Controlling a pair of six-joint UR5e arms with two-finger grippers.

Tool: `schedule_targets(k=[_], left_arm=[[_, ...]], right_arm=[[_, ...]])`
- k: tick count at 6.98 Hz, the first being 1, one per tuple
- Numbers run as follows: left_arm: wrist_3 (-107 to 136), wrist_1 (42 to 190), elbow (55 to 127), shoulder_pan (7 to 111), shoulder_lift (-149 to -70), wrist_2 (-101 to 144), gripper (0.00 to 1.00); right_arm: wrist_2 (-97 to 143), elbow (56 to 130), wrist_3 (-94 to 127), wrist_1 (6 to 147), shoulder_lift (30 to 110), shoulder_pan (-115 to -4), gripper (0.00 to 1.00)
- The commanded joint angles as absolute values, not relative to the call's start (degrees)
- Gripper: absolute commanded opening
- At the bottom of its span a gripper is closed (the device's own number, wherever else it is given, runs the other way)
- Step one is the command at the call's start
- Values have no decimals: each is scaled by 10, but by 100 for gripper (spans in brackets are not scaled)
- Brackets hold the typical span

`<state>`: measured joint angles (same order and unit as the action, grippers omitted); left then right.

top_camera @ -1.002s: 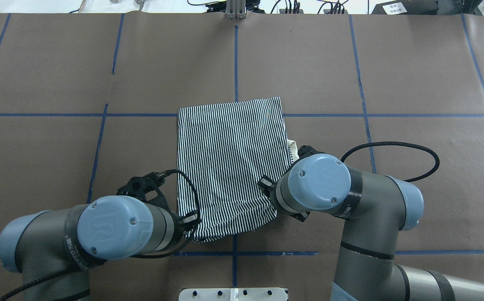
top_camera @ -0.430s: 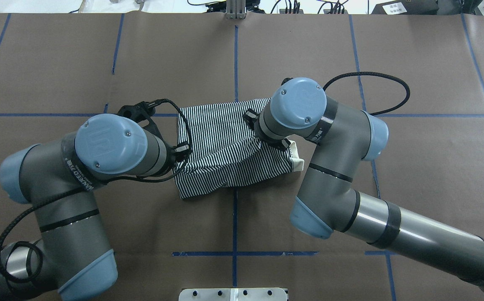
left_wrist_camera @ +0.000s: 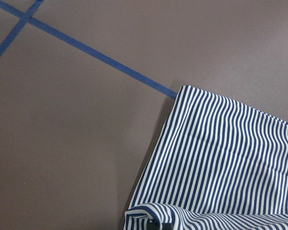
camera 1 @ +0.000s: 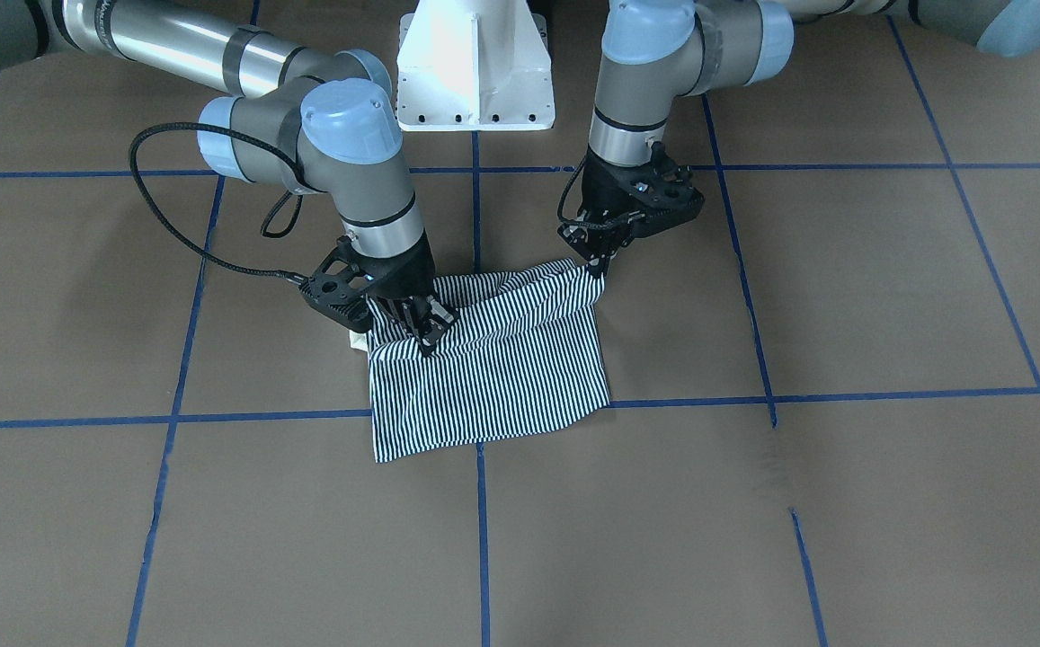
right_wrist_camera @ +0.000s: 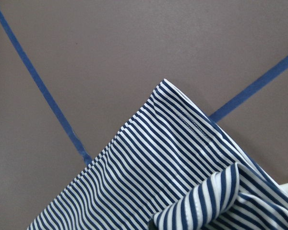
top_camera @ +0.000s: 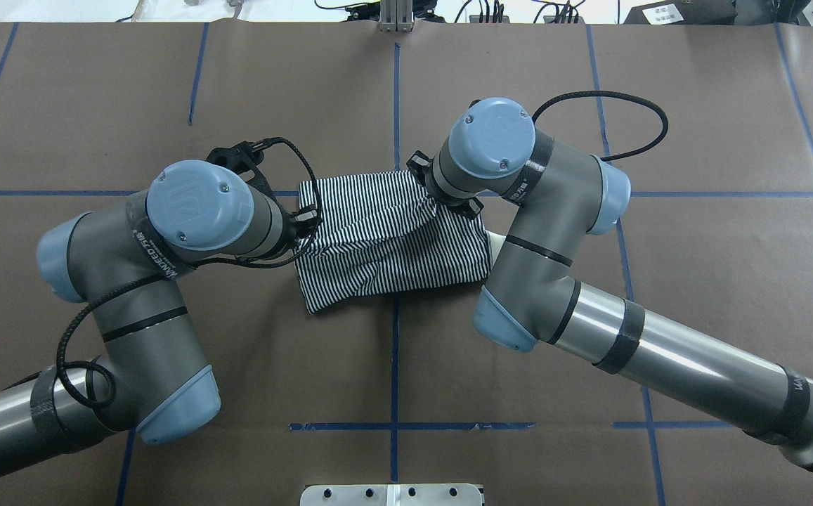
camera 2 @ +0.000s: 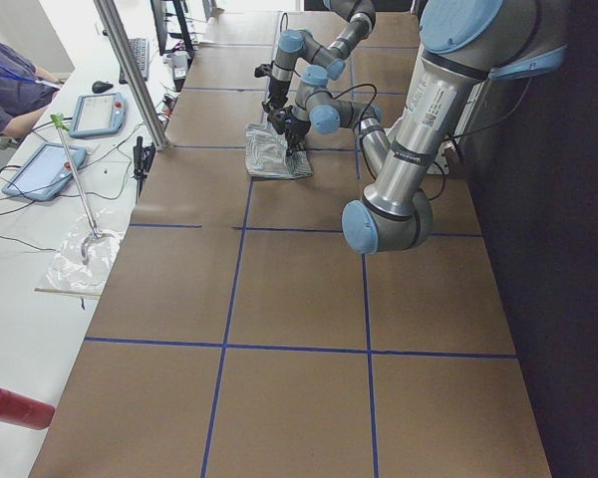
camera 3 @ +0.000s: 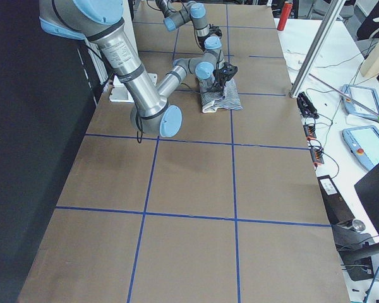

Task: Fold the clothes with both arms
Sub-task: 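Lift the near edge with both grippers and fold it toward the far edge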

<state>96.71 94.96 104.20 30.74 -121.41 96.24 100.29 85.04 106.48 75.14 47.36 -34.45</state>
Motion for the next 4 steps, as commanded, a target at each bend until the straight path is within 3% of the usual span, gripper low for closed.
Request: schedule_targets(k=[1, 2, 3, 4], left_arm=[[970, 985, 1021, 311, -1216, 962, 0], [985, 1014, 998, 351, -1222, 963, 0], [974, 1035, 906, 421, -1265, 982, 17], [895, 1081, 780, 474, -1317, 1024, 98]], right_arm=[[1004, 816, 1065, 739, 457, -345, 0], [1004, 797, 1063, 738, 453, -348, 31], [1008, 729, 1063, 737, 413, -372, 75], [1016, 666, 1054, 732, 376, -391, 100]])
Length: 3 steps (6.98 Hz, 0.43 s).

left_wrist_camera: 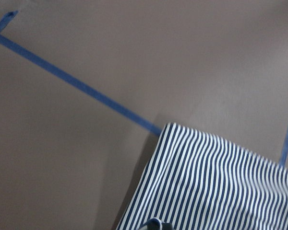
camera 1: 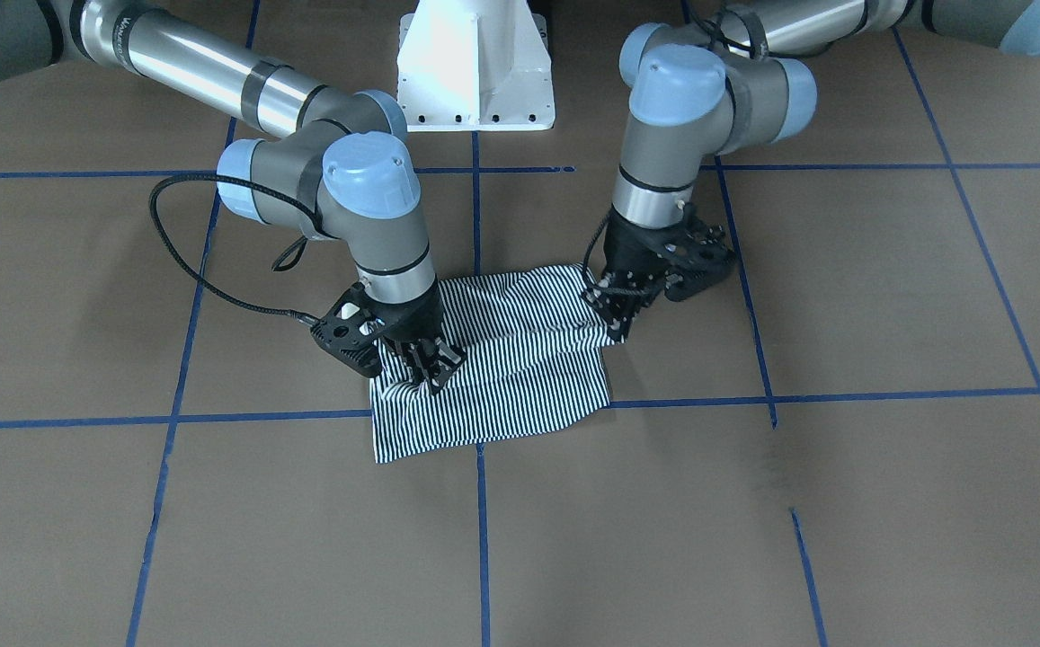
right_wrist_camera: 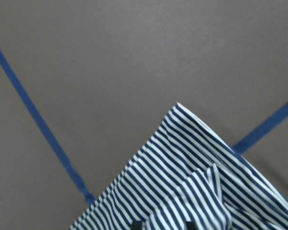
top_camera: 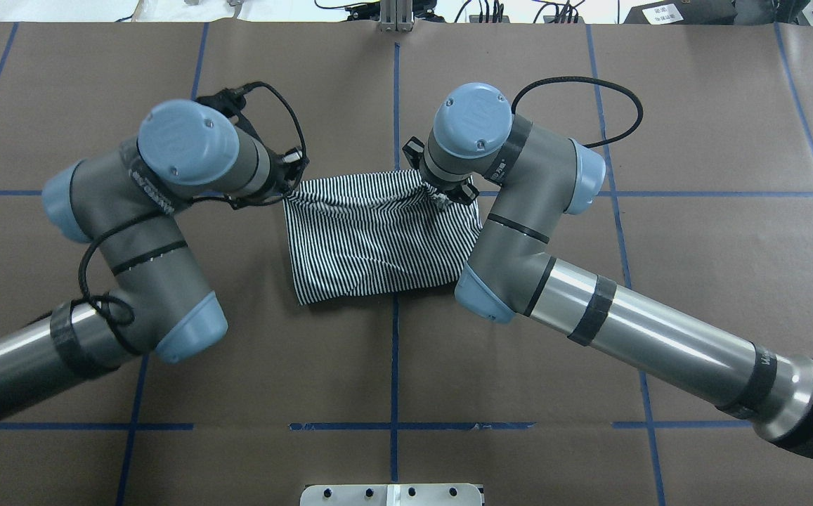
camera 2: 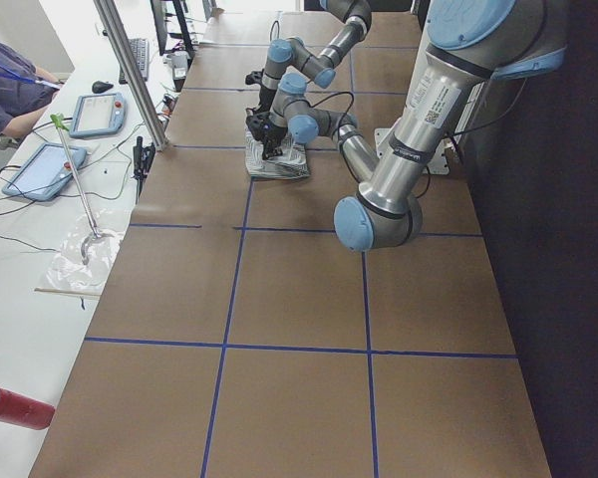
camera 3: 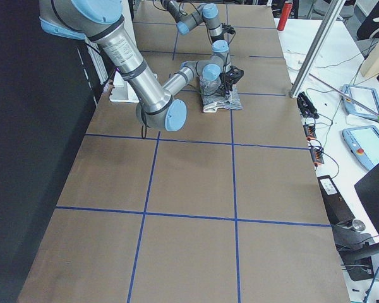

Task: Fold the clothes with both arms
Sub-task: 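Lift the near edge with both grippers and fold it toward the far edge, then raise the left gripper away while the right gripper presses the fold's far edge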

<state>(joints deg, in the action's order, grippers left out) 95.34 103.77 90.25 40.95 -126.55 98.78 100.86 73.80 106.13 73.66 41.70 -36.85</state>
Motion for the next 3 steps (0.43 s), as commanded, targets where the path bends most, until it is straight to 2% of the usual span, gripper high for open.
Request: schedule_targets(k=[1, 3], left_arm=[[857, 1129, 742, 506, -1319, 1023, 100], [858, 1134, 742, 509, -1324, 1027, 100]], right_arm=[[1019, 645, 1028, 696, 374, -410, 100], [1057, 639, 992, 693, 374, -438, 100]])
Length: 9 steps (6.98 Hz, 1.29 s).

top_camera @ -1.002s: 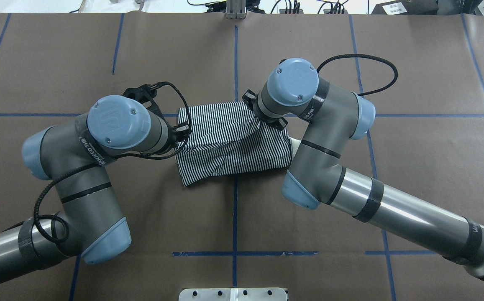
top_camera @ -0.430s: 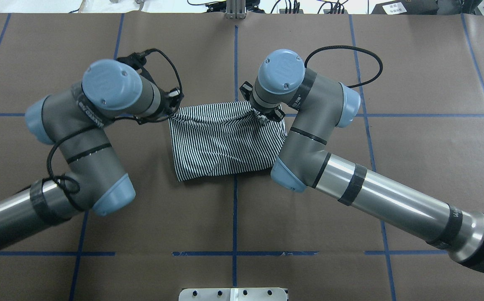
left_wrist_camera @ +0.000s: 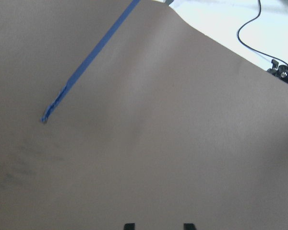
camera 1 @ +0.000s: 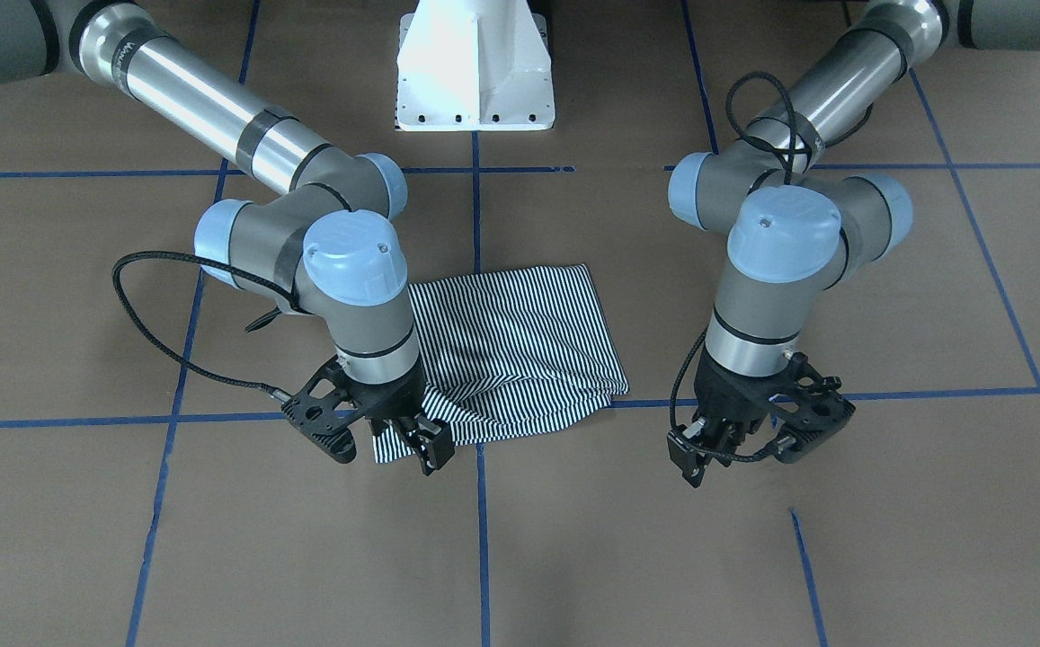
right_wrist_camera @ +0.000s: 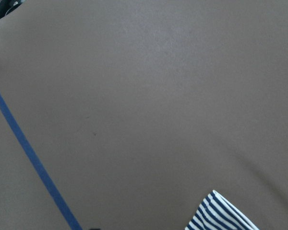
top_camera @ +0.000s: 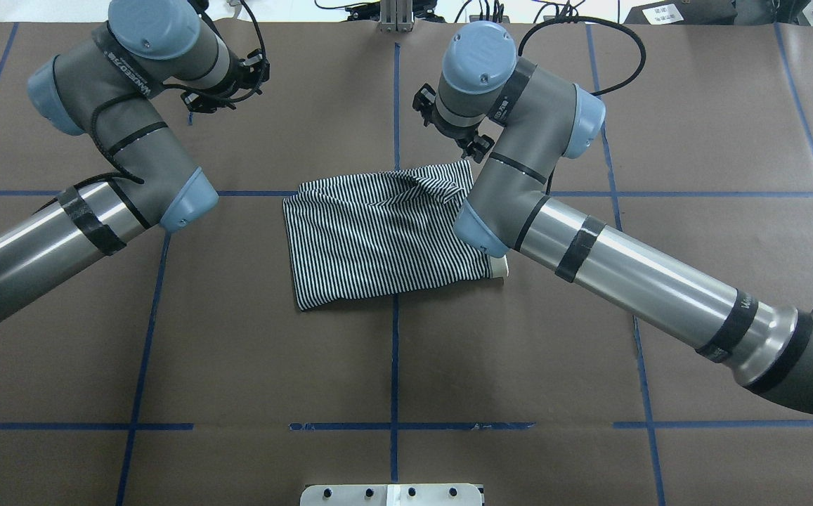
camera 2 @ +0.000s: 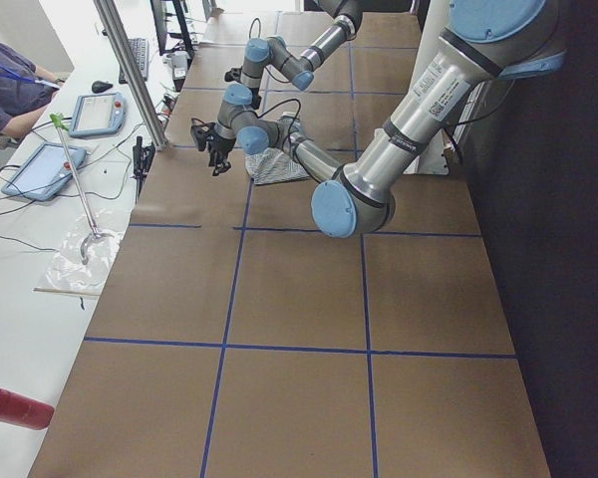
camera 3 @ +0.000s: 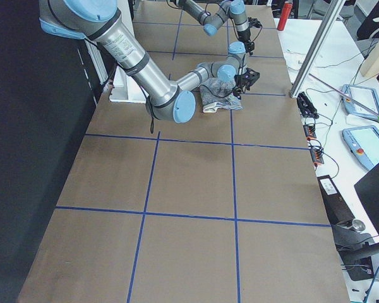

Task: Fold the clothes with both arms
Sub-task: 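Raise the left gripper away while the right gripper presses the fold's far edge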

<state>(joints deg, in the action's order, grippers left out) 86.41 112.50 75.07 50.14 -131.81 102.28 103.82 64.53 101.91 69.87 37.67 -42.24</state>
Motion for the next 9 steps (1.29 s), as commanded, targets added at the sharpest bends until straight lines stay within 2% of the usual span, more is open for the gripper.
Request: schedule_targets(k=[1, 4, 6, 9], left_arm=[[857, 1131, 750, 509, -1325, 1047, 100], [845, 1116, 812, 511, -1304, 1102, 100], [823, 1117, 814, 515, -1296, 1107, 100], [818, 1119, 818, 516, -1292, 1107, 100]], right_arm=[[1063, 649, 964, 696, 374, -437, 100], [1074, 717, 808, 846, 373, -399, 100], [995, 715, 672, 917, 360, -331, 100], [981, 705, 591, 931, 348, -319, 100]])
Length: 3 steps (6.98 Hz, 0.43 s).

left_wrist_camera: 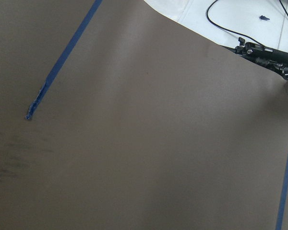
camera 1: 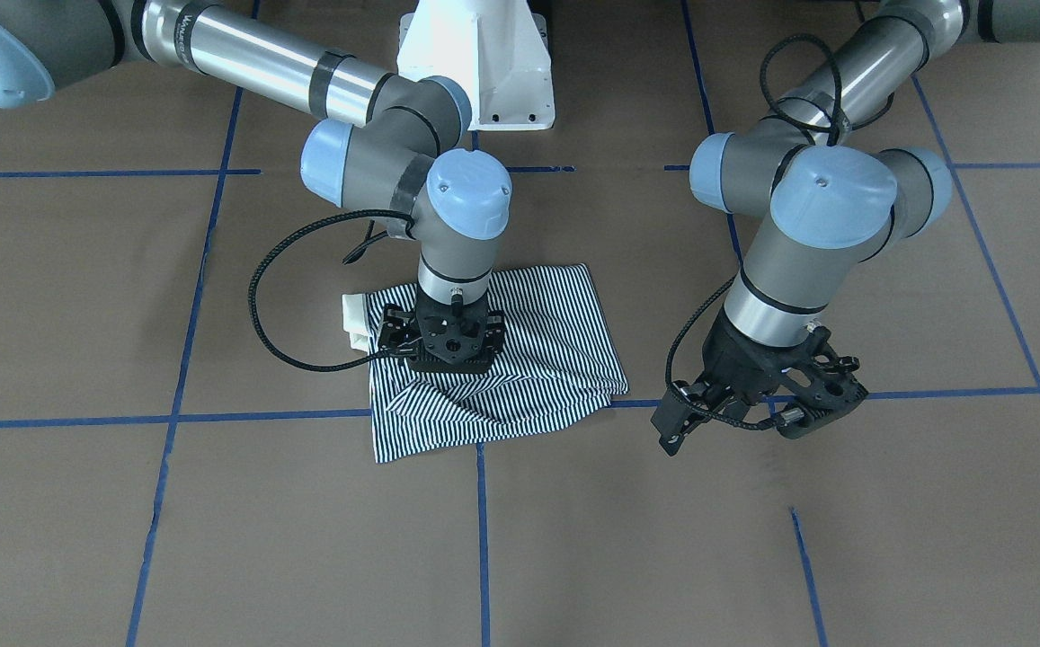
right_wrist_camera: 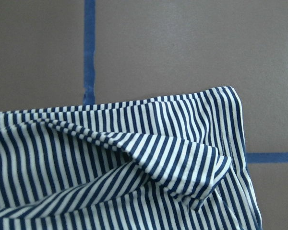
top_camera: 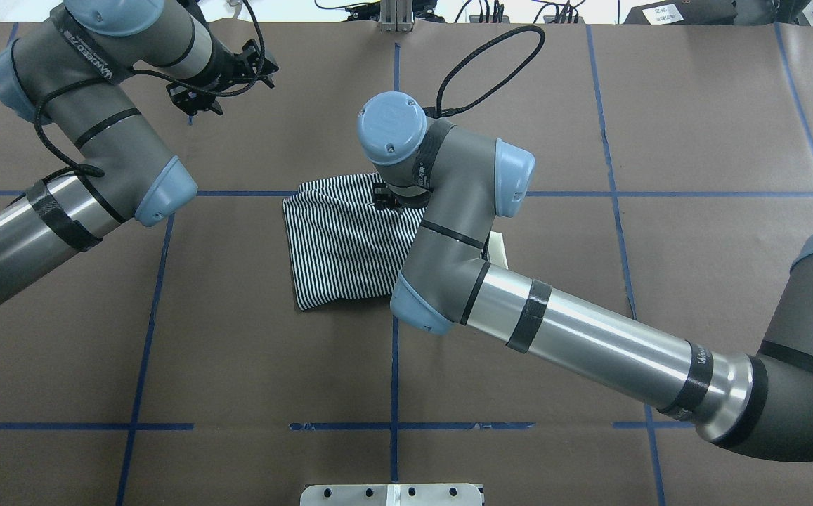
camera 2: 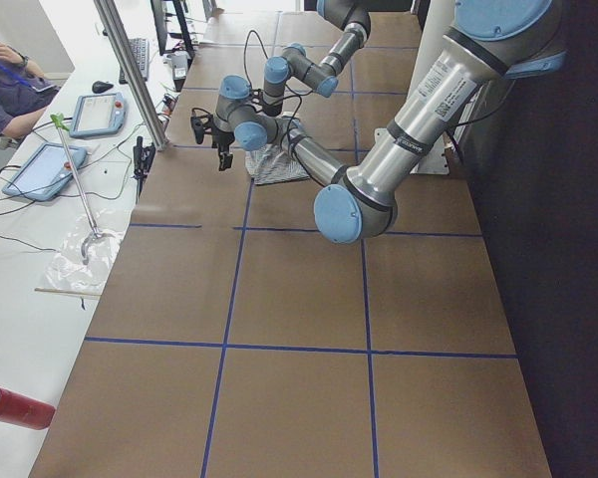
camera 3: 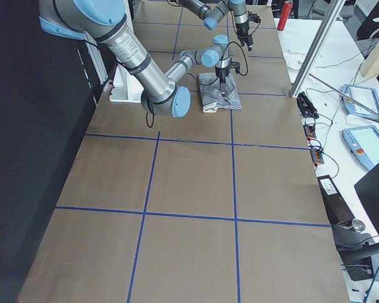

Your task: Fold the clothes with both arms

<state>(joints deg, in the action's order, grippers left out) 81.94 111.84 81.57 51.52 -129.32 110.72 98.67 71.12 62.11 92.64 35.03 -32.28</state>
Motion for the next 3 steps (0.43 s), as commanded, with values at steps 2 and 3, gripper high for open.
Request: schedule_targets(k=[2, 3], left_arm=[[819, 1117, 841, 515, -1282, 1108, 100], [820, 1115, 848, 516, -1281, 1110, 100]], right_arm=[[952, 668, 532, 929, 349, -328, 100], [952, 661, 519, 928, 349, -339, 100]])
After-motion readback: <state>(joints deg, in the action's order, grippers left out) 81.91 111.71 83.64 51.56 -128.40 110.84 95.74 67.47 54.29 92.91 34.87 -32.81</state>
